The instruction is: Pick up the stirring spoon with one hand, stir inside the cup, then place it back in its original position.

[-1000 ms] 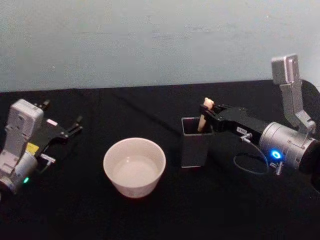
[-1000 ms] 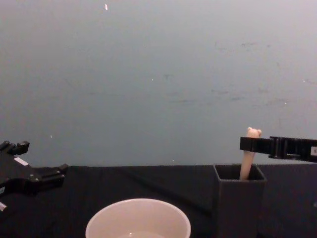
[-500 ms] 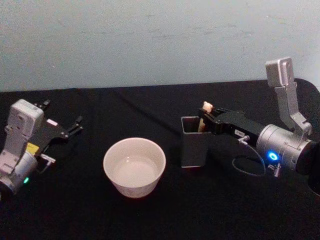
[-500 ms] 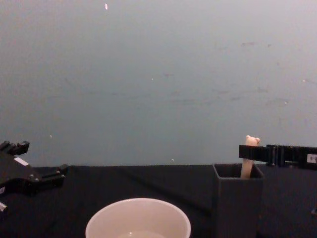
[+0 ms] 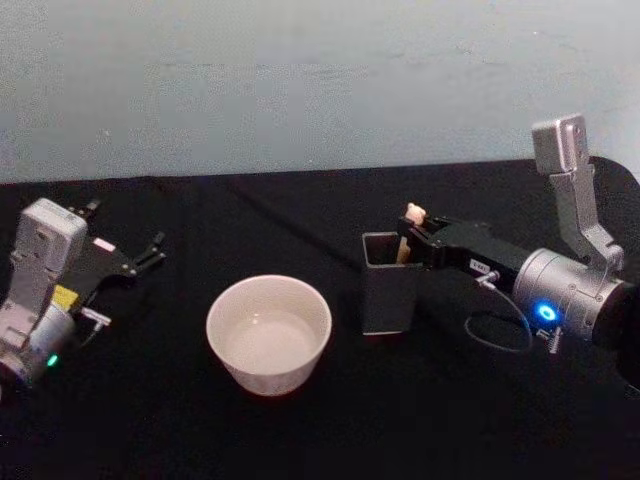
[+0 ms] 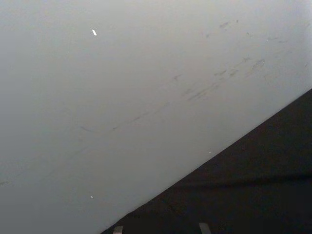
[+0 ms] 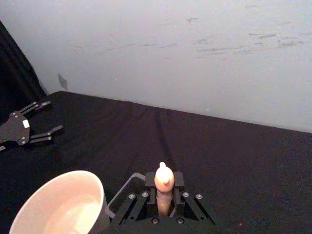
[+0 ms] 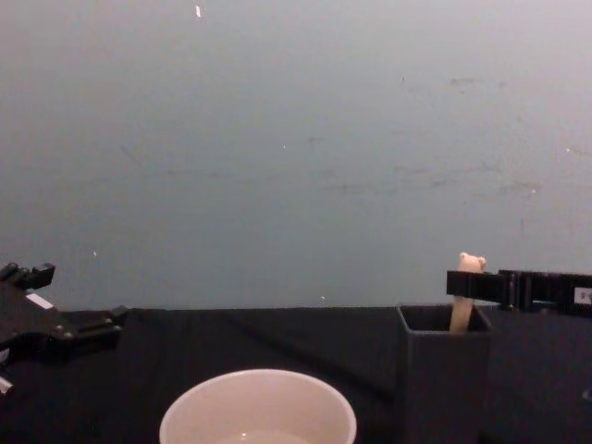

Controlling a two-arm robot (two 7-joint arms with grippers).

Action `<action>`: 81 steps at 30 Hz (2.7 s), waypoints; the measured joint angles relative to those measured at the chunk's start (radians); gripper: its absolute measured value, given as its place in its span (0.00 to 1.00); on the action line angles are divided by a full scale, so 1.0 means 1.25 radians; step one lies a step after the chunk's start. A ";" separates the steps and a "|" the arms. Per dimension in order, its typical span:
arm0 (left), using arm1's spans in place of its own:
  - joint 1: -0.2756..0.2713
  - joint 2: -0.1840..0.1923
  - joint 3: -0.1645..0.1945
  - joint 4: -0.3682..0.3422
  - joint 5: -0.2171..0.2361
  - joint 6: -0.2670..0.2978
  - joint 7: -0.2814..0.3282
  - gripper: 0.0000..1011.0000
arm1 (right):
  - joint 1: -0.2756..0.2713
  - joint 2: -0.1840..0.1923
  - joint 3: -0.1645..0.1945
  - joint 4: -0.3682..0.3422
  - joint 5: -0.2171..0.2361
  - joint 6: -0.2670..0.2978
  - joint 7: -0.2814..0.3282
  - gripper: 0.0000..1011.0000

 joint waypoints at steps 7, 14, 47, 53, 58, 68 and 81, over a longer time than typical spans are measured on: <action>0.000 0.000 0.000 0.000 0.000 0.000 0.000 0.99 | 0.000 0.001 0.001 0.000 0.001 0.000 0.001 0.29; 0.000 0.000 0.000 0.000 0.000 0.000 0.000 0.99 | 0.000 0.001 0.001 -0.001 0.002 -0.001 0.002 0.51; 0.000 0.000 0.000 0.000 0.000 0.000 0.000 0.99 | -0.030 -0.080 0.074 -0.014 -0.192 -0.209 -0.190 0.99; 0.000 0.000 0.000 0.000 0.000 0.000 0.000 0.99 | -0.033 -0.099 0.067 0.049 -0.287 -0.224 -0.264 0.99; 0.000 0.000 0.000 0.000 0.000 0.000 0.000 0.99 | -0.045 -0.107 0.058 0.087 -0.323 -0.223 -0.278 0.99; 0.000 0.000 0.000 0.000 0.000 0.000 0.000 0.99 | -0.062 -0.122 0.050 0.127 -0.352 -0.207 -0.270 0.99; 0.000 0.000 0.000 0.000 0.000 0.000 0.000 0.99 | -0.061 -0.123 0.050 0.129 -0.354 -0.206 -0.269 0.99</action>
